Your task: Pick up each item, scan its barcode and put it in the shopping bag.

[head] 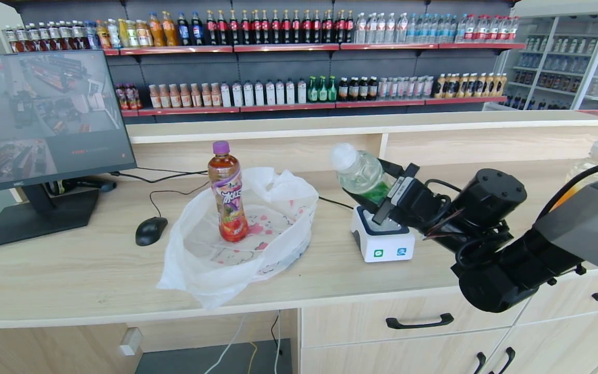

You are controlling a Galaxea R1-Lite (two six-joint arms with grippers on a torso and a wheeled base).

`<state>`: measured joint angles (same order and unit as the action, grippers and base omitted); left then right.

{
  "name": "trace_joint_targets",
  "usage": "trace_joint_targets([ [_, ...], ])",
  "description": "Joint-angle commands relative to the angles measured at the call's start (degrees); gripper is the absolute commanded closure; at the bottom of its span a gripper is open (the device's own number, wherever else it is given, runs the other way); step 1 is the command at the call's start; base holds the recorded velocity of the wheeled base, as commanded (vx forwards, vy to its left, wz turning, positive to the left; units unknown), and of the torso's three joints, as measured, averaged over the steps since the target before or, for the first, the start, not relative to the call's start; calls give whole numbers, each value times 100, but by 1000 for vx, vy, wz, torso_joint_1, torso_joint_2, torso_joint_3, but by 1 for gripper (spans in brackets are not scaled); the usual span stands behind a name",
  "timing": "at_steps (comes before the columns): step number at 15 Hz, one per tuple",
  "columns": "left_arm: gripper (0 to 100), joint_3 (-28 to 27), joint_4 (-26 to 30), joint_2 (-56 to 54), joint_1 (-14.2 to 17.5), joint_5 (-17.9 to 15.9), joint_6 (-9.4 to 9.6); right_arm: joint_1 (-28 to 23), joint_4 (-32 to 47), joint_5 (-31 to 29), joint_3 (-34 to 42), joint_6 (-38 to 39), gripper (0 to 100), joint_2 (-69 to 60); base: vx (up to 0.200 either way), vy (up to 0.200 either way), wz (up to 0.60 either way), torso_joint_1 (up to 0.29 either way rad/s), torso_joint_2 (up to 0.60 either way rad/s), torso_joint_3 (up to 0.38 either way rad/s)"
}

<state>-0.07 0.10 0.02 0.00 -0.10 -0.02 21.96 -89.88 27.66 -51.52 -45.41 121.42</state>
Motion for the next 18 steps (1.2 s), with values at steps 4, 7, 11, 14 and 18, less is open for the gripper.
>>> trace_joint_targets([
  [4,0,-1,-1,-2,0,1,-6,90,-12,3,-7,146,100,-241,0,0,0,0,0,0],
  [7,0,-1,-1,-2,0,1,2,98,-12,3,54,384,100,-303,0,0,0,0,0,0],
  [11,0,-1,-1,-2,0,1,2,160,-12,-68,116,867,100,-426,0,0,0,0,0,0],
  [14,0,-1,-1,-2,0,1,2,485,-12,-850,370,1605,100,-778,0,0,0,0,0,0],
  [18,0,7,-1,-2,0,1,2,1004,-12,-2722,915,3416,100,-1322,0,0,0,0,0,0],
])
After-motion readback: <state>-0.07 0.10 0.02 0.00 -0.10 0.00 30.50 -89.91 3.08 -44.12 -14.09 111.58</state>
